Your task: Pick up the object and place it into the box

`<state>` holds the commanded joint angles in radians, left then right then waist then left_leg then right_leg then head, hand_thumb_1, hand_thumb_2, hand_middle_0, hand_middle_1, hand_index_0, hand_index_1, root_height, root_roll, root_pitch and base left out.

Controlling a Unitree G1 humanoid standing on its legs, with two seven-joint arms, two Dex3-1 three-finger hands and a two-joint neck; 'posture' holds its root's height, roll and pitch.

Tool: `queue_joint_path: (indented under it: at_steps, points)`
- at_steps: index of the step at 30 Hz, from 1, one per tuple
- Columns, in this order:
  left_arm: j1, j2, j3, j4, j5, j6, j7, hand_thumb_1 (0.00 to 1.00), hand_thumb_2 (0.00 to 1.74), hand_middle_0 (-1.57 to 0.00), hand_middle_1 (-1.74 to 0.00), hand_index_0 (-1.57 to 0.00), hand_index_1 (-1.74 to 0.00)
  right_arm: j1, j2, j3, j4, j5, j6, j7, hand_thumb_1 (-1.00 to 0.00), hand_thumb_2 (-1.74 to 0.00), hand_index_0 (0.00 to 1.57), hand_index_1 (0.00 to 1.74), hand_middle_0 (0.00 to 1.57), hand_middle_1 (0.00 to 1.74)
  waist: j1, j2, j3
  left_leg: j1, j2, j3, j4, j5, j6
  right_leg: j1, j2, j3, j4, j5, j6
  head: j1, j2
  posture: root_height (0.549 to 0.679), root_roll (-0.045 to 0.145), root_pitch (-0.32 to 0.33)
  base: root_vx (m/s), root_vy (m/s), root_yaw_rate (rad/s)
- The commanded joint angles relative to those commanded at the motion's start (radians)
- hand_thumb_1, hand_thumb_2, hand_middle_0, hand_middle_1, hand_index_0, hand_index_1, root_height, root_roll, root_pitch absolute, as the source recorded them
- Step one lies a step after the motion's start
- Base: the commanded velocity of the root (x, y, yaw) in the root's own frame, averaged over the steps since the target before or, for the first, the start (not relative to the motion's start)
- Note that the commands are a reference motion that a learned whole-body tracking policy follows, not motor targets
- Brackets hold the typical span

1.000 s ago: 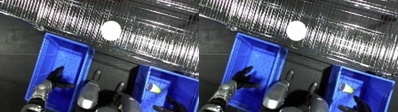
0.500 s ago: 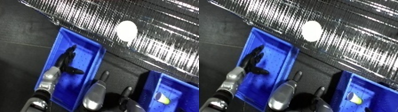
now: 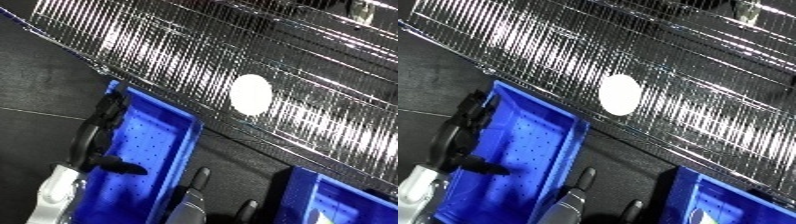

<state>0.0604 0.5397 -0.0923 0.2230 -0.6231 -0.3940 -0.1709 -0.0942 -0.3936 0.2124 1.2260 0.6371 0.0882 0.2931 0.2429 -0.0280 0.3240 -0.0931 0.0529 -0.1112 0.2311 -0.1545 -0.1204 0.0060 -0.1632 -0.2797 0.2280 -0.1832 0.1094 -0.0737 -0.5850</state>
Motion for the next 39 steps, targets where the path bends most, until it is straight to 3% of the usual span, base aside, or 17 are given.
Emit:
queue_joint_path:
  at_steps: [5,10,15,19,24,31,34,39]
  points:
    - [-0.01,0.001,0.028,-0.086,-0.017,0.002,0.003,0.0,0.0,0.0,0.0,0.0,0.0,-0.003,0.011,-0.005,-0.003,0.051,0.001,0.015,0.0,0.0,0.0,0.0,0.0,0.0,0.003,-0.011,0.027,-0.026,-0.006,-0.004,0.034,-0.005,0.0016,-0.02,-0.0022,0.0,0.03,0.0,-0.0018,0.007,-0.02,0.677,0.043,-0.016,0.017,-0.021,0.039]
    - [-0.05,0.003,0.015,-0.105,-0.02,0.023,0.004,0.0,0.0,0.0,0.0,0.0,0.0,-0.017,0.018,-0.001,-0.009,0.071,-0.007,0.02,0.0,0.0,0.0,0.0,0.0,0.0,-0.011,-0.024,0.059,-0.057,-0.01,0.002,0.085,-0.019,0.01,-0.058,-0.0059,0.014,0.083,-0.005,-0.0014,-0.026,-0.025,0.676,0.04,-0.019,0.01,0.001,-0.074]
    - [-0.133,0.007,-0.035,-0.088,-0.004,0.035,0.023,0.0,0.0,0.0,0.0,0.0,0.0,-0.035,0.016,0.011,-0.027,0.064,-0.033,0.015,0.0,0.0,0.0,0.0,0.0,0.0,-0.039,-0.04,0.098,-0.108,-0.015,0.02,0.172,-0.049,0.0288,-0.123,-0.0083,0.047,0.172,-0.017,0.0003,-0.083,0.006,0.672,0.033,-0.023,-0.028,0.022,-0.192]
    - [-0.194,0.007,-0.064,-0.063,-0.006,0.037,0.044,0.0,0.0,0.0,0.0,0.0,0.0,-0.047,0.014,0.016,-0.044,0.059,-0.057,0.019,0.0,0.0,0.0,0.0,0.0,0.0,-0.064,-0.049,0.125,-0.146,-0.011,0.033,0.244,-0.077,0.0435,-0.175,-0.0092,0.074,0.246,-0.029,0.002,-0.125,0.031,0.667,0.026,-0.028,-0.043,0.022,-0.211]
    - [-0.263,0.001,-0.079,-0.01,-0.015,0.037,0.067,0.0,0.0,0.0,0.0,0.0,0.0,-0.053,0.013,0.024,-0.067,0.053,-0.085,0.033,0.0,0.0,0.0,0.0,0.0,0.0,-0.095,-0.06,0.152,-0.185,-0.004,0.05,0.318,-0.106,0.0585,-0.23,-0.0081,0.105,0.317,-0.037,0.0065,-0.164,0.098,0.661,0.019,-0.033,-0.031,0.024,-0.213]
    - [-0.341,-0.007,-0.091,0.046,-0.001,0.01,0.112,0.0,0.0,0.0,0.0,0.0,0.0,-0.063,0.005,0.042,-0.117,0.061,-0.132,0.054,0.0,0.0,0.0,0.0,0.0,0.0,-0.132,-0.074,0.187,-0.236,0.0,0.067,0.389,-0.132,0.0767,-0.306,-0.0001,0.139,0.393,-0.047,0.0106,-0.201,0.225,0.653,0.012,-0.025,-0.039,0.014,-0.171]
    - [-0.366,-0.012,-0.089,0.061,0.004,-0.007,0.131,0.0,0.0,0.0,0.0,0.0,0.0,-0.062,-0.002,0.047,-0.15,0.064,-0.145,0.061,0.0,0.0,0.0,0.0,0.0,0.0,-0.147,-0.077,0.195,-0.261,0.0,0.072,0.418,-0.143,0.0831,-0.342,0.0046,0.151,0.426,-0.052,0.0097,-0.212,0.287,0.649,0.009,-0.017,-0.038,0.024,-0.139]
    - [-0.4,-0.023,-0.089,0.074,0.003,-0.024,0.157,0.0,0.0,0.0,0.0,0.0,0.0,-0.056,-0.011,0.061,-0.203,0.073,-0.168,0.07,0.0,0.0,0.0,0.0,0.0,0.0,-0.165,-0.082,0.196,-0.313,0.002,0.076,0.469,-0.163,0.0916,-0.403,0.0122,0.162,0.48,-0.063,0.0066,-0.22,0.381,0.642,0.003,0.003,-0.035,0.017,-0.086]
